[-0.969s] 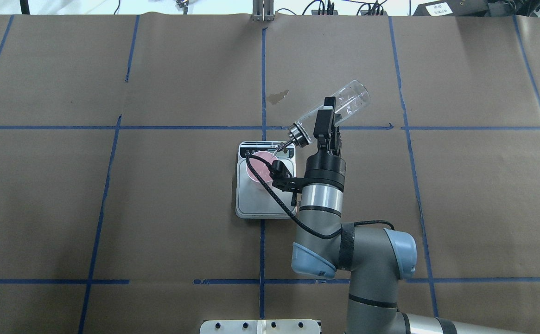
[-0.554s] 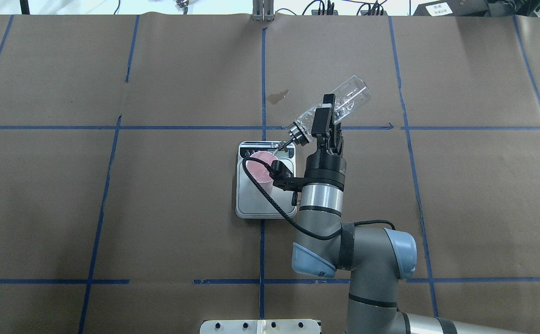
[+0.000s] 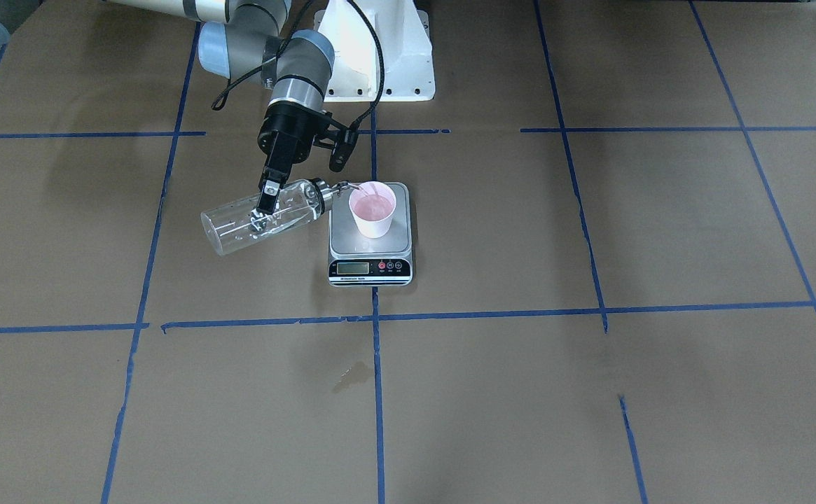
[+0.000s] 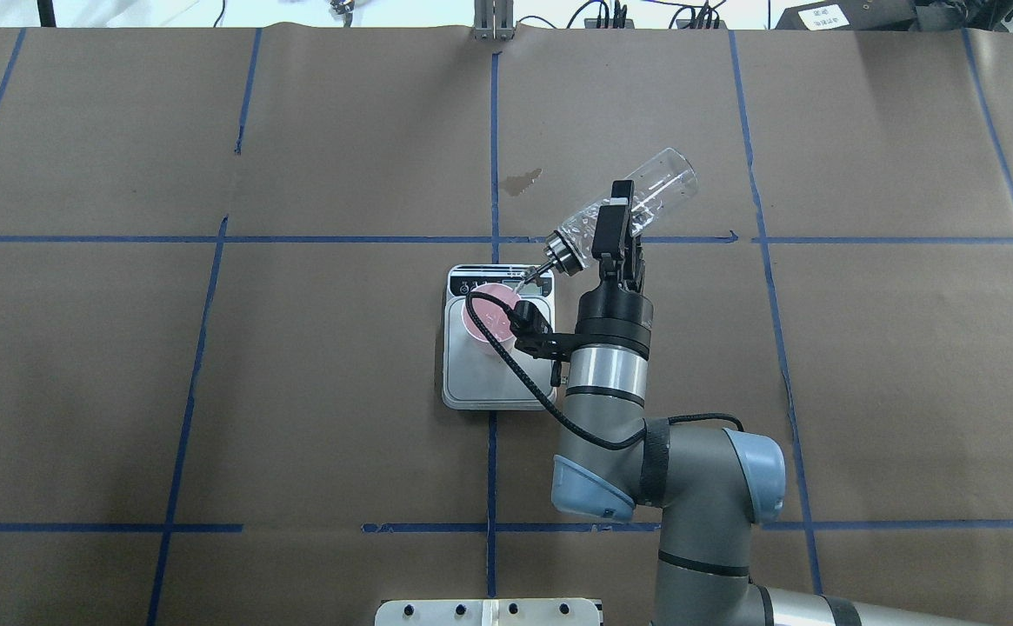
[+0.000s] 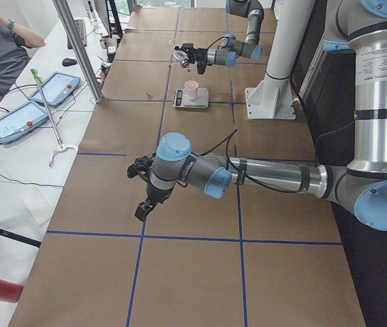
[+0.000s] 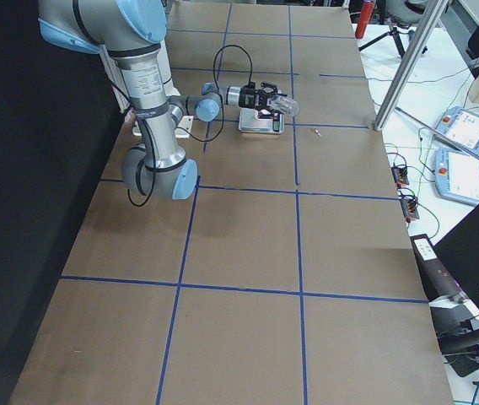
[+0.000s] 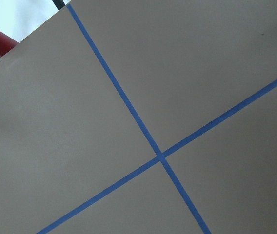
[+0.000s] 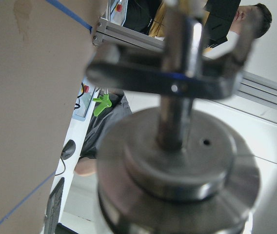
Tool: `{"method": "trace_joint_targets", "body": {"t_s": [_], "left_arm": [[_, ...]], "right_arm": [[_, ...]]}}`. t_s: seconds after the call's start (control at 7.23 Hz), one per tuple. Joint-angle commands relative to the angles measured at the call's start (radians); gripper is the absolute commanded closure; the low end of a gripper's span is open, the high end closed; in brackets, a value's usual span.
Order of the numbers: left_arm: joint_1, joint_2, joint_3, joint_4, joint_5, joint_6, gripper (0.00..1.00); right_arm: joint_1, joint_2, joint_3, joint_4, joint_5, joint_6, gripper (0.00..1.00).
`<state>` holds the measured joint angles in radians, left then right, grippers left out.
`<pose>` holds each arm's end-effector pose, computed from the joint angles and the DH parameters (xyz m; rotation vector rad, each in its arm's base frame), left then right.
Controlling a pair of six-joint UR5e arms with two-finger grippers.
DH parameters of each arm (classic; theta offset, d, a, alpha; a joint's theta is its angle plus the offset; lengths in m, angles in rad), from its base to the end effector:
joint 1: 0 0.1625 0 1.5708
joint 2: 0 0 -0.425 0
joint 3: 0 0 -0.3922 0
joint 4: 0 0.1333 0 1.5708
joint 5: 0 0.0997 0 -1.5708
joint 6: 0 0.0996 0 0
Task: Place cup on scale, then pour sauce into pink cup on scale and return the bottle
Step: 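Tilt the dispenser spout down over the pink cup to pour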
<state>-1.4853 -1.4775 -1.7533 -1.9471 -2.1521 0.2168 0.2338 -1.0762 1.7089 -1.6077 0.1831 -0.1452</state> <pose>-0.0375 -0.4825 0.5803 0.4922 0.5436 0.4240 -0.5405 -0.3664 0.2637 1.1948 0.8553 -0.8065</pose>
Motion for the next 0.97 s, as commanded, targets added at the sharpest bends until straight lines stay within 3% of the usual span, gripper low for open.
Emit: {"method": "trace_joint_targets", "body": {"t_s": [0.0, 0.28, 0.55, 0.83], "left_arm": [[-0.001, -0.003, 0.002, 0.001, 0.001, -0.001, 0.00], [-0.001, -0.001, -0.008, 0.001, 0.001, -0.001, 0.00], [-0.001, -0.001, -0.008, 0.001, 0.000, -0.002, 0.00], [-0.001, -0.001, -0.012, 0.001, 0.000, -0.002, 0.00]], "right_arm": [[-0.005, -0.007, 0.009, 0.091, 0.093, 0.108, 1.00], [-0.001, -0.020, 0.011, 0.300, 0.207, 0.113, 1.00], [0.001, -0.022, 0.024, 0.342, 0.307, 0.369, 1.00], [0.004, -0.071, 0.134, 0.341, 0.421, 0.649, 1.00]]}}
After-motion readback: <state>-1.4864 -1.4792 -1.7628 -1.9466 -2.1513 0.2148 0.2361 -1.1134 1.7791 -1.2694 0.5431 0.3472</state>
